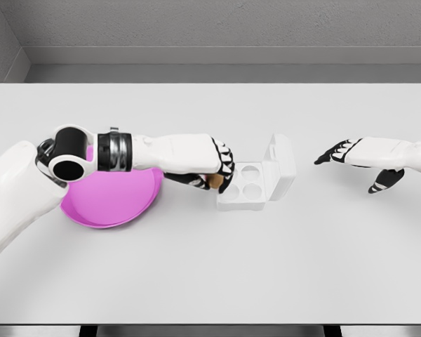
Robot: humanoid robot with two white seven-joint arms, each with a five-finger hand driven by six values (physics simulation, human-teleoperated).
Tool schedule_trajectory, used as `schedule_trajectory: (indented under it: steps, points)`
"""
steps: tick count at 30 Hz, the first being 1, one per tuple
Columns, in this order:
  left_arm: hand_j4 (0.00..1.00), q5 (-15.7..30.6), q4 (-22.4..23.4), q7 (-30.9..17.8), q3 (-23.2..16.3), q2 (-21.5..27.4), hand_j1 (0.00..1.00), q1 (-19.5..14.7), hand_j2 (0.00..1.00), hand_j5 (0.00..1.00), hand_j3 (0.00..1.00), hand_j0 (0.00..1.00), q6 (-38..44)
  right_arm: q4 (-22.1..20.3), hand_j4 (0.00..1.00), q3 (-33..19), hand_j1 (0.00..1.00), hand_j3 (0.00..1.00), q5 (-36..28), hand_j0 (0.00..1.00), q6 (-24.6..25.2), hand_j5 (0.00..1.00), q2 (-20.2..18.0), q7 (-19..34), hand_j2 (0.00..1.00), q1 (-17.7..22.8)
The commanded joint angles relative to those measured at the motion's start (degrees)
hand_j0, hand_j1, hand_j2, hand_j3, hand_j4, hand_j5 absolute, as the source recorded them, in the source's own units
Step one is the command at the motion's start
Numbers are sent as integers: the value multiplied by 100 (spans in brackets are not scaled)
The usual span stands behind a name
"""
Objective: Pack egg into the box and close the box lid
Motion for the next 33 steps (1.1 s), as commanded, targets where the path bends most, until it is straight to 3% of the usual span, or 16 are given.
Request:
schedule_trajectory:
  steps: [1,11,20,26,30,33]
  points:
    - [35,32,-1,4,-59,-70,35,0,35,35,35,35,18,-1,100,-4,100,100,-31,100,14,100,-6,-2,100,9]
    - [35,120,245,4,-6,-431,35,-35,35,35,35,35,18,-1,100,-13,100,100,-31,100,14,100,-6,-2,100,9]
    - [35,1113,289,4,20,-448,35,-35,35,35,35,35,18,-1,100,-13,100,100,-31,100,14,100,-6,-2,100,9]
    - [34,1526,1089,4,29,-659,34,-88,34,34,34,34,18,-1,100,-13,100,100,-31,100,14,100,-6,-2,100,18]
    - [33,1684,1238,4,-6,-809,33,-105,33,33,33,33,18,16,100,-13,100,100,-31,100,14,100,2,-2,100,9]
    - [31,2167,1247,4,-33,-809,31,-105,31,31,31,31,18,16,100,-13,100,100,-22,100,14,100,-15,-2,100,-26]
